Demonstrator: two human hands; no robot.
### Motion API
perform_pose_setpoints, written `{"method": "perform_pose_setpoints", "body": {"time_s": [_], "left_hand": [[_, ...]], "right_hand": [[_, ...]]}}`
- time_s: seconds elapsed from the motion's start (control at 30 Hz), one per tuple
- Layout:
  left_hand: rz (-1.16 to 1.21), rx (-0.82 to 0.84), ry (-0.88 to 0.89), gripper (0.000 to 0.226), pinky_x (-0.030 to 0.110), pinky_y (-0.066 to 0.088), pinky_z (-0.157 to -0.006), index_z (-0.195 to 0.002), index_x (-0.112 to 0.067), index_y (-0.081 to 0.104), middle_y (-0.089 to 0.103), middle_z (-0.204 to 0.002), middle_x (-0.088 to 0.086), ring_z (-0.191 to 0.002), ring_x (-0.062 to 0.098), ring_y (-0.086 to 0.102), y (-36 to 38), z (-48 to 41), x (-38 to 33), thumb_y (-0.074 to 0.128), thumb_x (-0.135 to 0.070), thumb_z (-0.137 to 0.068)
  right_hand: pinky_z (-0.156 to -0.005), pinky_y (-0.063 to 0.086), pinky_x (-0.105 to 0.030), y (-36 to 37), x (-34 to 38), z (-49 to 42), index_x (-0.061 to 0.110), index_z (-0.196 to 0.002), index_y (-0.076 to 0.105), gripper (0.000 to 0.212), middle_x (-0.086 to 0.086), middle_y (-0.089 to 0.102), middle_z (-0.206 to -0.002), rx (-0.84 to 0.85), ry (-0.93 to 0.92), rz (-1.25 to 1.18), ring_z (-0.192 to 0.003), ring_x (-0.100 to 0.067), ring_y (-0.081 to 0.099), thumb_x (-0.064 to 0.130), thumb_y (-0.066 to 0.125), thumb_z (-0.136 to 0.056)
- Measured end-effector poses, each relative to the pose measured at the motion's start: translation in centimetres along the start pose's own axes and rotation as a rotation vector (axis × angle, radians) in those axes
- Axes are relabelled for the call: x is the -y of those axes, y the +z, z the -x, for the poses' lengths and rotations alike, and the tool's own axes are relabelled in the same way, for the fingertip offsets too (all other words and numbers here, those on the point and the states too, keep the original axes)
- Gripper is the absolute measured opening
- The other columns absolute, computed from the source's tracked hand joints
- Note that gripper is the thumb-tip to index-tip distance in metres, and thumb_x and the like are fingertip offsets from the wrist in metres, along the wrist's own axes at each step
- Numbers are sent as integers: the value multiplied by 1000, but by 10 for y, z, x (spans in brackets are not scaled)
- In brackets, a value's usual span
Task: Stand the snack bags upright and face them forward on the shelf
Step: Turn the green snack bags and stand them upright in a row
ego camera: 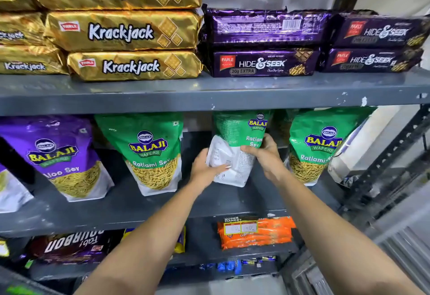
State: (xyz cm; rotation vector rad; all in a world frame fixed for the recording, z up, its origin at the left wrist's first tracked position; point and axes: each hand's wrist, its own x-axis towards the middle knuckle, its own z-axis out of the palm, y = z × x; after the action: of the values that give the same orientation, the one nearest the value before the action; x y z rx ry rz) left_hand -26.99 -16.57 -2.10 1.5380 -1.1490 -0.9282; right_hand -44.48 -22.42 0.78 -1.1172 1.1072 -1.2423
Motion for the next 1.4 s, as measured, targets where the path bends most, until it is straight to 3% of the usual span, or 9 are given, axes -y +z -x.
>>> {"method": "perform_pose_setpoints", "body": {"time_s": [0.13,0.33,0.47,0.57,0.77,0.93,1.17,1.33,1.4], "left_hand": [[-19,-5,26,61,51,53,-90,-104,-12,56,68,-107,14,-93,20,61,3,-18,1,88,-21,-53],[-33,31,-72,70,42,48,-100,-125,-7,46,62,-125,11,-119,29,57,13,-21,29,84,-10,-67],[72,-125,-162,57,36,47,-100,-130,-8,45,61,-125,9,-117,28,58,30,-1,32,70,-4,-79],[177,-309,-176,45,29,43,-98,-128,-7,48,59,-125,10,-118,30,57,53,28,30,61,-2,-86],[399,-312,-279,49,31,31,-112,-146,-14,33,38,-151,5,-138,23,39,76,27,9,45,-21,-99],[296,-256,-251,42,37,35,-113,-141,-11,42,48,-146,10,-132,29,47,57,-12,10,37,-23,-101],[285,85,-268,45,32,31,-115,-143,-13,42,46,-149,7,-132,16,45,29,-46,21,29,-31,-104],[327,-447,-305,42,29,28,-111,-141,0,41,44,-147,18,-136,29,42,56,0,27,36,-14,-101],[334,-443,-232,46,33,34,-109,-137,0,43,50,-138,21,-129,34,48,70,25,33,44,6,-92]], "right_hand": [[-65,54,-16,1,3,-9,22,-99,52,58,4,70,-90,38,-92,102,-73,0,68,-14,76,-60],[-79,54,-31,10,-18,-7,24,-103,48,59,0,68,-99,112,-80,216,-88,-13,66,-8,78,-64],[-99,48,-25,7,-7,-10,26,-143,24,86,4,58,-132,188,10,50,-116,-5,59,41,73,-74],[-116,29,-41,0,-3,-16,30,-147,25,80,0,45,-149,143,111,-92,-135,-15,43,75,32,-82],[-82,47,-27,1,-13,-4,34,-106,62,70,18,71,-103,206,246,-42,-98,-1,63,72,7,-86],[-71,53,-26,12,-26,23,34,-99,64,55,2,66,-115,118,189,36,-95,0,64,58,15,-95],[-102,42,-40,7,-57,53,46,-100,59,25,7,62,-117,58,-3,246,-113,-12,56,42,35,-98],[-110,37,-46,1,-45,15,16,-128,52,36,-6,54,-137,-106,114,129,-124,-21,51,31,37,-100],[-105,38,-43,3,-39,4,13,-133,48,42,-8,51,-140,-83,187,82,-124,-20,50,35,32,-100]]}}
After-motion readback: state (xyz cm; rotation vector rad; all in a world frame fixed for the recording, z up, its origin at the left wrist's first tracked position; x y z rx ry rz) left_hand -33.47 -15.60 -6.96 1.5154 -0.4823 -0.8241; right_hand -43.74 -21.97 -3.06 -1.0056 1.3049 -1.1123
